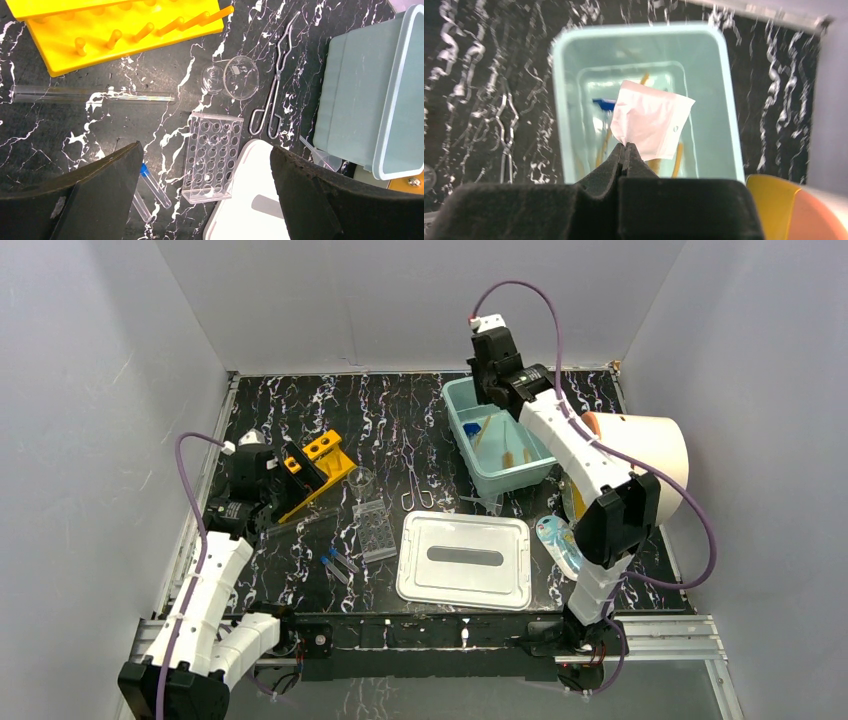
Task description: Organize the chemistry lab equipment
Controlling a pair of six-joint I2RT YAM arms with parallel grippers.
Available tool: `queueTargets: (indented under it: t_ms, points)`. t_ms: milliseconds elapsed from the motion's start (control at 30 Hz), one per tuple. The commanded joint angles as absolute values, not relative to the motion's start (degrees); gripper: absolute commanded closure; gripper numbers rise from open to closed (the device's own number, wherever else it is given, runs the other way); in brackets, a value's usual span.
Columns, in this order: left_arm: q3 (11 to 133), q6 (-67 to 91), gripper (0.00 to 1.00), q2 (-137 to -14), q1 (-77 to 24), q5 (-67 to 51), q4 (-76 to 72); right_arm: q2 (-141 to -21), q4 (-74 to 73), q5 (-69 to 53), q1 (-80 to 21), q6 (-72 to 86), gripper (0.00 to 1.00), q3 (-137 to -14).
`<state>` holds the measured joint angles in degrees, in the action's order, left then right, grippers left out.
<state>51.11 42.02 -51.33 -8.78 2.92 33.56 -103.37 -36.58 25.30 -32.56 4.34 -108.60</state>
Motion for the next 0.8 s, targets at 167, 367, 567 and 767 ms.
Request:
queueTargets:
  t_ms: [167,367,567,767]
  points:
    - [51.08,42.94,0.02,-52.65,-8.96,1.44,31.47,-106.24,-37.75,10.47,-25.25,17.57,1.0,-102.27]
    - [50.97,43.49,0.02,-53.04,-8.96,1.27,31.15,-115.16,-43.49,10.57,-24.26,21.97,1.0,-111.42]
    - [51.35,43.68,0.02,-53.64,-8.96,1.75,31.29,-121.51,-46.93,10.74,-24.21,24.67,1.0,-118.32]
    - [52.65,43.38,0.02,-55.37,-8.96,2.58,31.72,-124.55,-46.19,11.0,-24.12,24.44,0.87,-120.85]
